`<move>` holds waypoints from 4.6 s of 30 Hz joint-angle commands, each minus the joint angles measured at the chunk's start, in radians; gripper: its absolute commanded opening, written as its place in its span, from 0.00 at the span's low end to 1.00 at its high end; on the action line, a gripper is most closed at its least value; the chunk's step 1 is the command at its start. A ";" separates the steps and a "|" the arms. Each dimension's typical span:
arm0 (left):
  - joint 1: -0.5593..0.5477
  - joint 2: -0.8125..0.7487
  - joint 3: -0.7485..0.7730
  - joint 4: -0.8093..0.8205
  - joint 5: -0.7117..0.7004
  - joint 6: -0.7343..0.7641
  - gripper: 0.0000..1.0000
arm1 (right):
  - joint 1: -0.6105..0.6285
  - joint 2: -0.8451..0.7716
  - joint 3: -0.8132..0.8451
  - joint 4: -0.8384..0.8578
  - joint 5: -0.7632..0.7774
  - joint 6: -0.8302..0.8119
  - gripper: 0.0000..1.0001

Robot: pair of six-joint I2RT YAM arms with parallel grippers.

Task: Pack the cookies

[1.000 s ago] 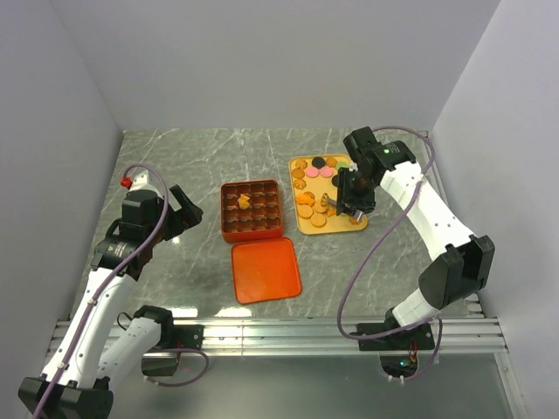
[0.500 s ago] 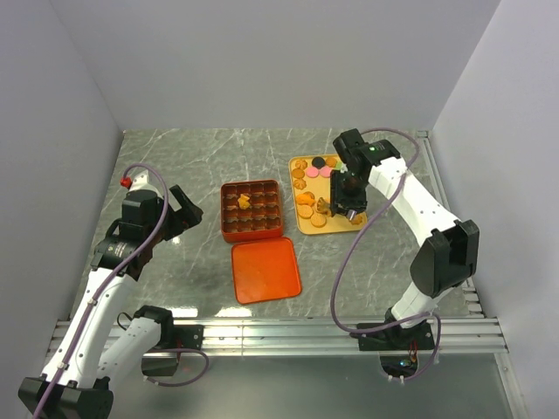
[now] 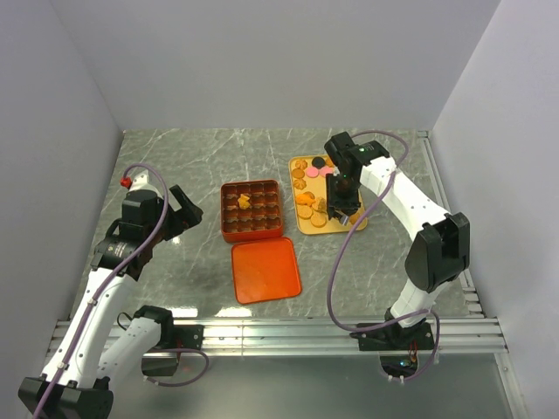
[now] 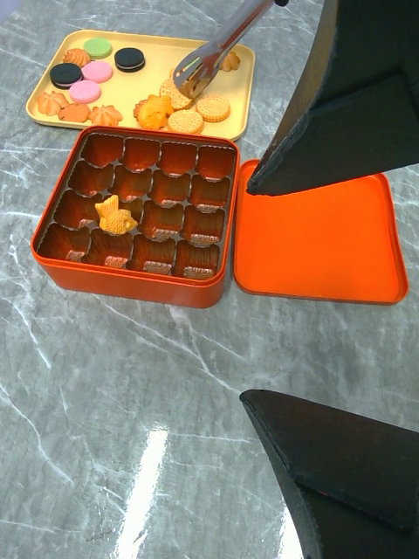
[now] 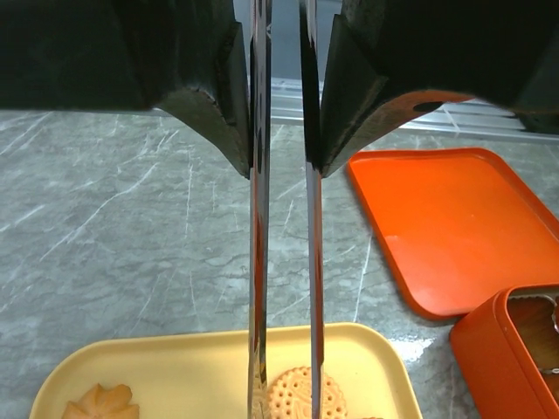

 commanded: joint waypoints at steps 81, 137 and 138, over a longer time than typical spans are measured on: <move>-0.004 0.005 -0.001 0.026 0.030 0.018 0.99 | 0.027 -0.001 0.234 0.093 -0.072 0.059 0.13; -0.006 -0.016 -0.001 0.017 0.001 0.005 0.99 | 0.383 0.149 0.332 0.001 0.239 -0.121 0.03; -0.006 -0.014 -0.001 0.017 0.001 0.005 0.99 | 0.386 0.152 0.332 0.001 0.242 -0.127 0.03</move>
